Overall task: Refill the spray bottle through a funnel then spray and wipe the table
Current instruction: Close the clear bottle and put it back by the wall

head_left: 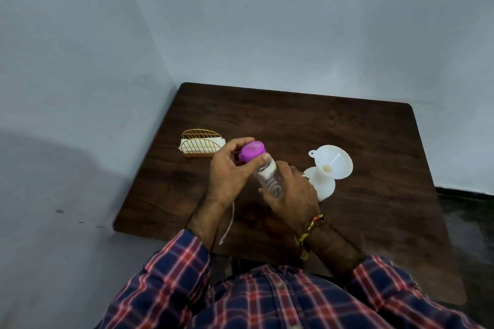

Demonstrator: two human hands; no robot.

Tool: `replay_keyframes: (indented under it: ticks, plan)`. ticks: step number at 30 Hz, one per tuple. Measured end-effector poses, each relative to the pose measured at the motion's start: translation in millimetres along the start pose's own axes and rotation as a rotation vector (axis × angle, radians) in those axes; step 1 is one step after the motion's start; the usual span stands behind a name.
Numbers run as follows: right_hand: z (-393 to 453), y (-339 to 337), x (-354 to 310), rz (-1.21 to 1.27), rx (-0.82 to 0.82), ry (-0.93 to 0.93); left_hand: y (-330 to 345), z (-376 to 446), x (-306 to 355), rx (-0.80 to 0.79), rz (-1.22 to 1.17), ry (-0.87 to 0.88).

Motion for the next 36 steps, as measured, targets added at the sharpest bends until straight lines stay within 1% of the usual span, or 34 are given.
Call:
replay_keyframes:
  ticks: [2,6,11,12,14,16,20,25,30,31,34,36]
  plan:
    - [1.4,-2.9,-2.8,0.065,0.013,-0.007,-6.9,1.0,-0.4,0.030,-0.056,-0.018]
    - [4.3,-5.2,-10.0,0.300,0.004,-0.033,-17.0,4.0,4.0,0.065,-0.191,-0.039]
    - [8.6,-12.2,-16.3,0.412,0.003,-0.006,-15.1,4.7,15.4,0.137,-0.264,-0.047]
    - [9.8,-13.8,-17.4,0.472,-0.017,-0.010,-14.2,7.7,16.7,0.113,-0.274,-0.048]
    - [12.4,-15.8,-20.1,0.642,-0.077,-0.030,-12.0,14.9,19.0,0.010,-0.314,-0.039]
    - [13.6,-17.9,-22.7,0.733,-0.117,-0.045,-12.9,19.6,19.9,-0.078,-0.365,-0.016]
    - [12.7,-19.6,-25.6,0.760,-0.096,-0.041,-14.3,20.1,13.3,-0.107,-0.431,0.019]
    - [10.5,-18.8,-24.7,0.746,-0.086,-0.042,-11.8,19.1,23.4,-0.045,-0.342,0.108]
    - [6.6,-18.6,-22.8,0.763,-0.070,-0.032,-8.2,21.9,12.2,-0.191,-0.467,0.017]
    - [6.7,-18.3,-22.8,0.751,-0.062,-0.031,-8.0,20.2,12.4,-0.181,-0.475,0.019]
    - [9.8,-19.3,-26.1,0.708,-0.042,-0.040,-10.8,16.3,21.1,-0.056,-0.437,0.083]
    - [12.2,-19.9,-29.3,0.689,-0.037,-0.055,-11.8,16.8,24.4,-0.008,-0.422,0.099]
Point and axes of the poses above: each hand's wrist, its own z-axis towards the middle knuckle, its own y-axis out of the palm, x = y × z, the point moved 9 cm from there along z, towards the middle knuckle, and after that the axes turned 2 degrees about x, right-handed, at the moved point
